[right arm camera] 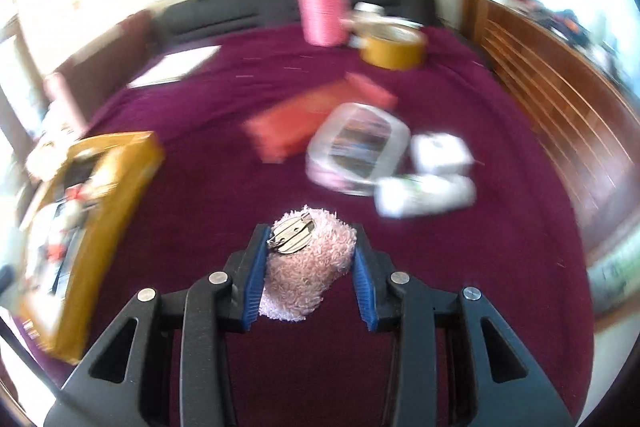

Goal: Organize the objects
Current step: 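Carry the green-and-white box to the tray with the left gripper while the right gripper grasps the pink fuzzy pouch, then lower the box and pink pouch into the tray and open both grippers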

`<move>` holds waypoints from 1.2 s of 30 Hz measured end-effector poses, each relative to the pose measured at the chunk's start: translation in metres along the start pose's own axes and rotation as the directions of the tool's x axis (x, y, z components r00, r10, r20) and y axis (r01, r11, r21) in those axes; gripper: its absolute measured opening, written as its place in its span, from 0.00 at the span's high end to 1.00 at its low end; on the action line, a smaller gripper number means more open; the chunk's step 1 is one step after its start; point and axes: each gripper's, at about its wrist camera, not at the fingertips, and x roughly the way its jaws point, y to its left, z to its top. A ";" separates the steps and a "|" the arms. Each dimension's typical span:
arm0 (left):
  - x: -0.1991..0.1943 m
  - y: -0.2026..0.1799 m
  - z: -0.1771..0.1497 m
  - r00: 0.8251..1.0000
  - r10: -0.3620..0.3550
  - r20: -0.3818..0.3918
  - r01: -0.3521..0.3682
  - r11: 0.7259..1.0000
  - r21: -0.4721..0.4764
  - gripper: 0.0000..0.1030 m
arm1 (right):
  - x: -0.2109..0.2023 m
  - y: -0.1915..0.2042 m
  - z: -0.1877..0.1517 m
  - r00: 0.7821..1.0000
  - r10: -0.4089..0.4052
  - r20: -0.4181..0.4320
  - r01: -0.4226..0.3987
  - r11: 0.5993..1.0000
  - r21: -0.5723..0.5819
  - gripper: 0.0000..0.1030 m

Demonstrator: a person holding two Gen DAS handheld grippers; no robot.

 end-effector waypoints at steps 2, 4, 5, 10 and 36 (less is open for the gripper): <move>0.004 0.008 -0.006 1.000 0.011 -0.018 -0.011 1.000 -0.008 0.37 | -0.005 0.029 0.002 0.997 0.079 -0.006 -0.079 0.996 -0.049 0.65; 0.008 0.009 -0.010 1.000 0.010 -0.021 -0.010 1.000 -0.006 0.37 | -0.009 0.058 0.000 0.986 0.166 -0.035 -0.168 0.981 -0.096 0.65; 0.008 0.009 -0.011 1.000 0.007 -0.026 -0.007 1.000 -0.003 0.37 | -0.008 0.075 0.000 0.977 0.208 -0.051 -0.213 0.970 -0.118 0.65; 0.012 -0.003 -0.015 0.998 -0.033 -0.053 0.036 0.998 0.043 0.36 | 0.005 0.145 -0.007 0.913 0.371 -0.169 -0.399 0.899 -0.181 0.64; 0.005 0.028 -0.011 0.967 -0.250 -0.045 0.245 0.965 -0.092 0.31 | 0.034 0.221 -0.006 0.929 0.275 -0.247 -0.340 0.897 -0.282 0.54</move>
